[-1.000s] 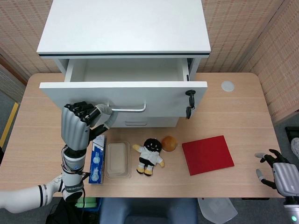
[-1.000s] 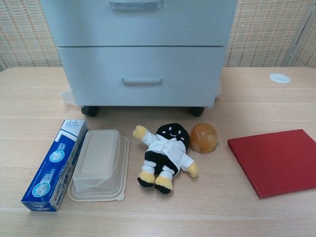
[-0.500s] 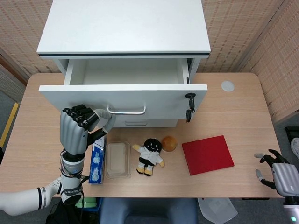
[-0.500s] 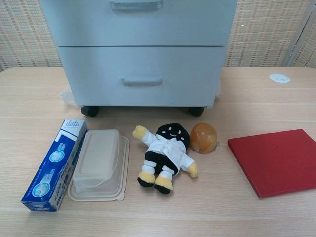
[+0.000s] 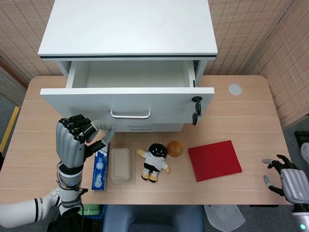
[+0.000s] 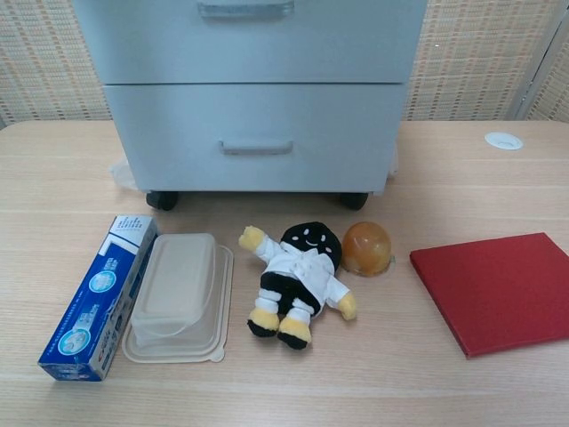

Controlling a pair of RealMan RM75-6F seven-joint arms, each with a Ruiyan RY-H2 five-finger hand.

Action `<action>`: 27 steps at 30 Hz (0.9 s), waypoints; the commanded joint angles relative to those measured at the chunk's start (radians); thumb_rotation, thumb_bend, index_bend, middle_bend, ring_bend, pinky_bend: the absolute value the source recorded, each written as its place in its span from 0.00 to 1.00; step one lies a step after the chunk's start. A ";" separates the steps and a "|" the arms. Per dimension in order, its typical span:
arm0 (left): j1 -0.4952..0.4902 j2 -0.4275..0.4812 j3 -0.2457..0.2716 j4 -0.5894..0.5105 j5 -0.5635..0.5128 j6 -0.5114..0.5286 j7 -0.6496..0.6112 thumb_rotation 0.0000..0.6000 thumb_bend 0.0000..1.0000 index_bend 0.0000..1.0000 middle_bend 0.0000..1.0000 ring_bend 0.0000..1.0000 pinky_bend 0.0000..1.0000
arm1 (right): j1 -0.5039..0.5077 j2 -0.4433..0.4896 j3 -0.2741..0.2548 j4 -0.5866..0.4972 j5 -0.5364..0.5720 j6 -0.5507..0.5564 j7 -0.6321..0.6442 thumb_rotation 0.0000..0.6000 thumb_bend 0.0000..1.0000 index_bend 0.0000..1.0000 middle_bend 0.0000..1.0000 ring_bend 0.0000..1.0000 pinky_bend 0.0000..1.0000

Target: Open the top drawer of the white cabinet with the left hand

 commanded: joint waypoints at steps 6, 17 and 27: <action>0.103 0.076 0.075 -0.067 0.037 0.048 -0.041 1.00 0.33 0.60 1.00 0.92 1.00 | 0.003 0.001 0.003 -0.004 0.000 -0.002 -0.003 1.00 0.32 0.32 0.42 0.35 0.33; 0.254 0.173 0.125 -0.048 -0.023 0.123 -0.158 1.00 0.32 0.65 0.96 0.85 1.00 | 0.012 0.006 0.009 -0.021 0.002 -0.007 -0.020 1.00 0.32 0.32 0.42 0.35 0.33; 0.387 0.245 0.193 0.061 -0.161 0.093 -0.269 1.00 0.32 0.70 0.87 0.74 0.84 | 0.018 0.016 0.015 -0.040 0.009 -0.010 -0.038 1.00 0.32 0.32 0.42 0.35 0.33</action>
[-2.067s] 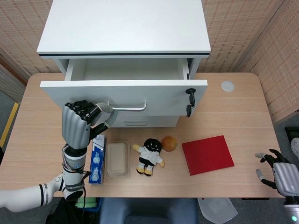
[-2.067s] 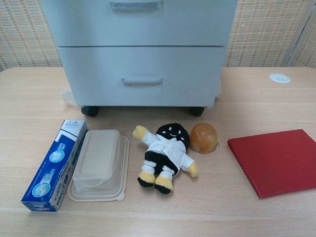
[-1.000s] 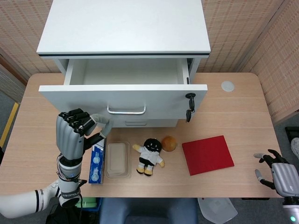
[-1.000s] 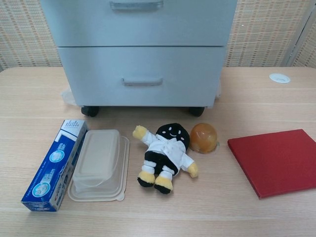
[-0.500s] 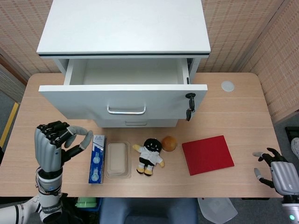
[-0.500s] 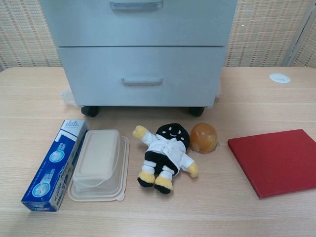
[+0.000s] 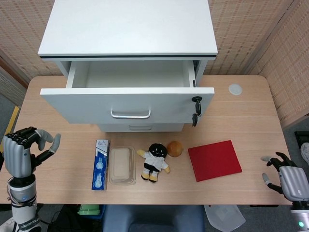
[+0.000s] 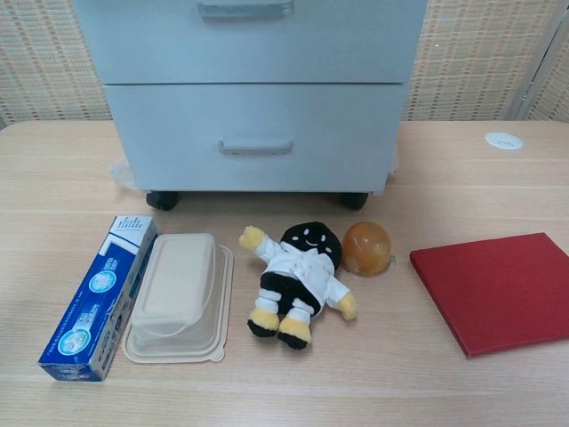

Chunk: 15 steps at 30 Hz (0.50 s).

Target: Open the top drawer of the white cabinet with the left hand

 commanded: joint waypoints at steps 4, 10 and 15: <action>0.089 0.053 0.065 0.053 -0.115 -0.072 -0.044 1.00 0.33 0.70 0.82 0.69 0.72 | 0.012 0.008 0.006 -0.011 0.001 -0.010 -0.010 1.00 0.32 0.32 0.42 0.35 0.33; 0.158 0.104 0.131 0.086 -0.216 -0.183 -0.022 1.00 0.32 0.56 0.74 0.55 0.54 | 0.034 0.019 0.012 -0.025 0.006 -0.042 -0.015 1.00 0.32 0.32 0.42 0.35 0.33; 0.191 0.112 0.175 0.114 -0.252 -0.249 0.048 1.00 0.32 0.31 0.49 0.36 0.35 | 0.051 0.021 0.014 -0.031 0.007 -0.066 -0.018 1.00 0.32 0.32 0.39 0.35 0.33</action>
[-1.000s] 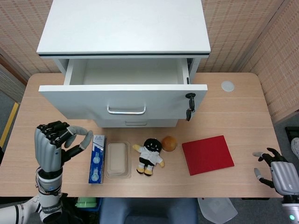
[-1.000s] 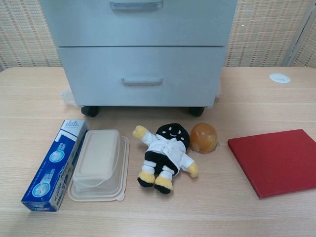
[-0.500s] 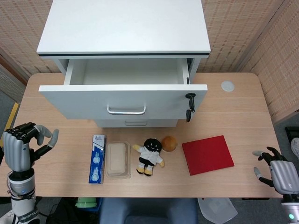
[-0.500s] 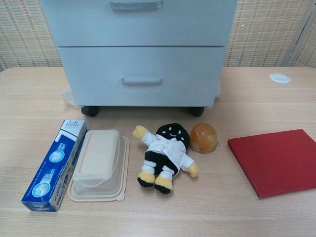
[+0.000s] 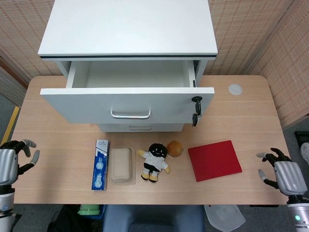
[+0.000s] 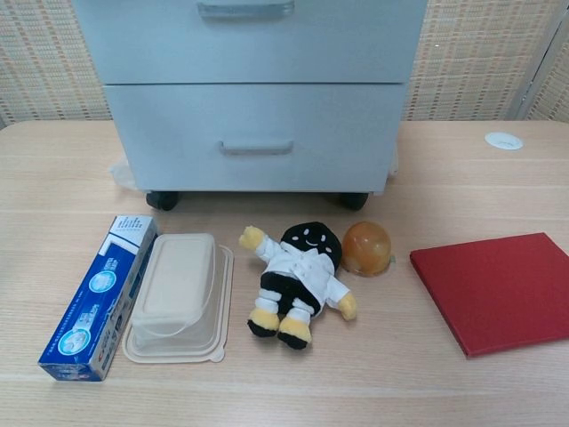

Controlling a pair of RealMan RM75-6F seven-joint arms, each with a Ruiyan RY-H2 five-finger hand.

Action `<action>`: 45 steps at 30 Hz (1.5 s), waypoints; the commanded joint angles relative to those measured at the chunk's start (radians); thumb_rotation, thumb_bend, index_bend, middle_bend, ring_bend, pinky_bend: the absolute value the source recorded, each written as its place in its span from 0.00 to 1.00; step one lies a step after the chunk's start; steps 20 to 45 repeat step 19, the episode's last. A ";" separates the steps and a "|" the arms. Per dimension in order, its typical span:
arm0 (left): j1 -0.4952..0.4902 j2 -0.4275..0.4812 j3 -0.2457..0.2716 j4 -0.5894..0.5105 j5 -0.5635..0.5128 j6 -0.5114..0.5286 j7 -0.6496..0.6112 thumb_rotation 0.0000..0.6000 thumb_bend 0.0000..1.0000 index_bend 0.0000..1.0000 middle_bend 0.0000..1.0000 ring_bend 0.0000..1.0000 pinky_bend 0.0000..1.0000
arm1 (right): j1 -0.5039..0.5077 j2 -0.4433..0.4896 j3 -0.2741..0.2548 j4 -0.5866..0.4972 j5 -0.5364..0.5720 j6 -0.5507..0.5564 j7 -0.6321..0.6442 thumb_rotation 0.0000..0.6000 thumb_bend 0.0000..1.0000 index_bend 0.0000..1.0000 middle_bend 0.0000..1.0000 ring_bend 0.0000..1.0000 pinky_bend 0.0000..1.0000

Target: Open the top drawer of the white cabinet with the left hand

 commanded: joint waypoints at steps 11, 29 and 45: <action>0.066 -0.033 0.075 0.050 0.003 -0.079 0.121 1.00 0.29 0.17 0.28 0.20 0.22 | 0.011 -0.028 0.009 0.040 -0.018 0.024 0.028 1.00 0.32 0.32 0.36 0.32 0.33; 0.079 -0.042 0.066 0.031 0.011 -0.092 0.127 1.00 0.29 0.19 0.28 0.20 0.22 | 0.015 -0.039 0.009 0.054 -0.022 0.028 0.037 1.00 0.32 0.32 0.36 0.32 0.33; 0.079 -0.042 0.066 0.031 0.011 -0.092 0.127 1.00 0.29 0.19 0.28 0.20 0.22 | 0.015 -0.039 0.009 0.054 -0.022 0.028 0.037 1.00 0.32 0.32 0.36 0.32 0.33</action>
